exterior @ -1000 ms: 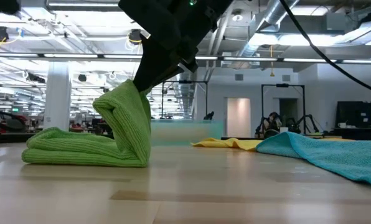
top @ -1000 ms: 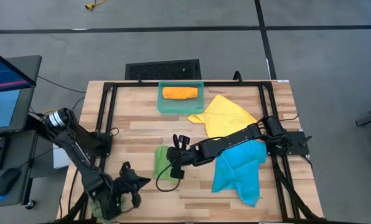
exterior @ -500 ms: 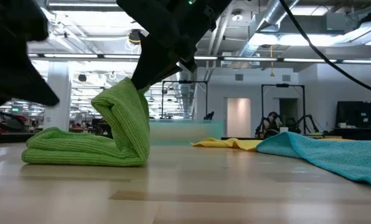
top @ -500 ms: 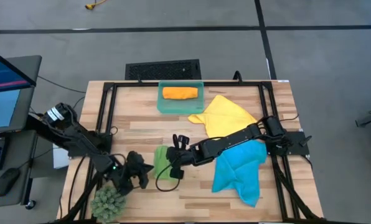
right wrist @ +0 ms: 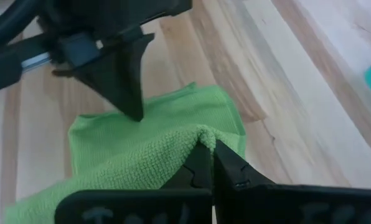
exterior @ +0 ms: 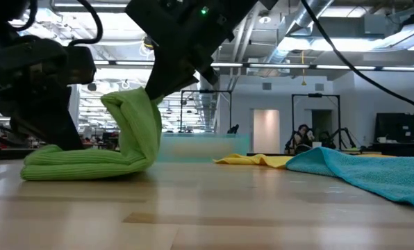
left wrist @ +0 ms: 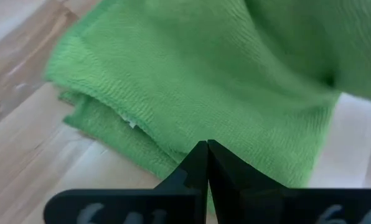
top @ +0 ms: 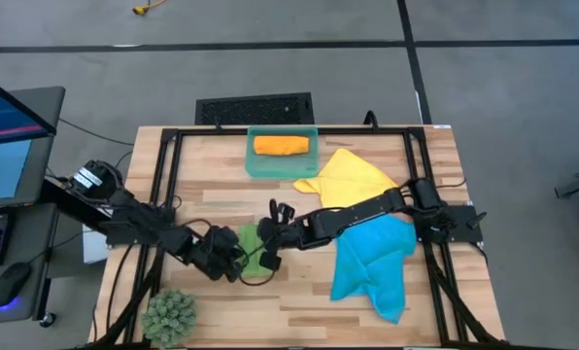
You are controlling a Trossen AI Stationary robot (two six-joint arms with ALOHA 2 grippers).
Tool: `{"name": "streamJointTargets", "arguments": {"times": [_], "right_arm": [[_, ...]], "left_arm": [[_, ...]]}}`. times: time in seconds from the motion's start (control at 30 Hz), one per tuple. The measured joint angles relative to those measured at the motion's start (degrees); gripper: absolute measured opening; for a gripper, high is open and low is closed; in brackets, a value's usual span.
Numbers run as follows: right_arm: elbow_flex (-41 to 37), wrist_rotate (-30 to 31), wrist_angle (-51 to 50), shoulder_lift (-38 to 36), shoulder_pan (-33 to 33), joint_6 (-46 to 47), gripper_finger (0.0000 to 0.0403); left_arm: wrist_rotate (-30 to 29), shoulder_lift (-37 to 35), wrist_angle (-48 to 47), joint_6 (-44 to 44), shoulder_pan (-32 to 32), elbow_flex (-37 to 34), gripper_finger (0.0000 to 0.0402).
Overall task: Roll microfiber towels into tight, uniform cylinder then place into a basket
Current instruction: Fold the green towel
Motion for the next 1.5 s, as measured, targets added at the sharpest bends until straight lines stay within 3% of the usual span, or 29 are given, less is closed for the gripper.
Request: {"name": "streamJointTargets", "arguments": {"times": [0.43,0.7,0.87,1.0,1.5], "right_arm": [[0.0,-2.78,-1.6,0.0,-1.05,-1.26,0.0007],[0.04,-2.71,-5.89,-0.72,-1.04,-3.01,0.0007],[0.04,-2.69,-5.34,-0.74,-0.77,-2.86,0.0009],[0.04,-2.66,-2.63,-0.74,-0.55,-2.47,0.0013],[0.02,-3.14,-2.38,-0.76,-0.66,0.12,0.0011]], "left_arm": [[-0.5,0.02,4.45,-0.69,1.8,0.0,0.0],[3.15,-0.02,4.2,5.16,1.92,1.46,0.0],[3.37,-0.2,3.75,6.94,2.27,2.29,0.0],[6.97,1.5,4.21,6.55,3.98,2.29,0.0],[7.86,9.01,20.14,19.36,10.32,2.27,0.0]]}}
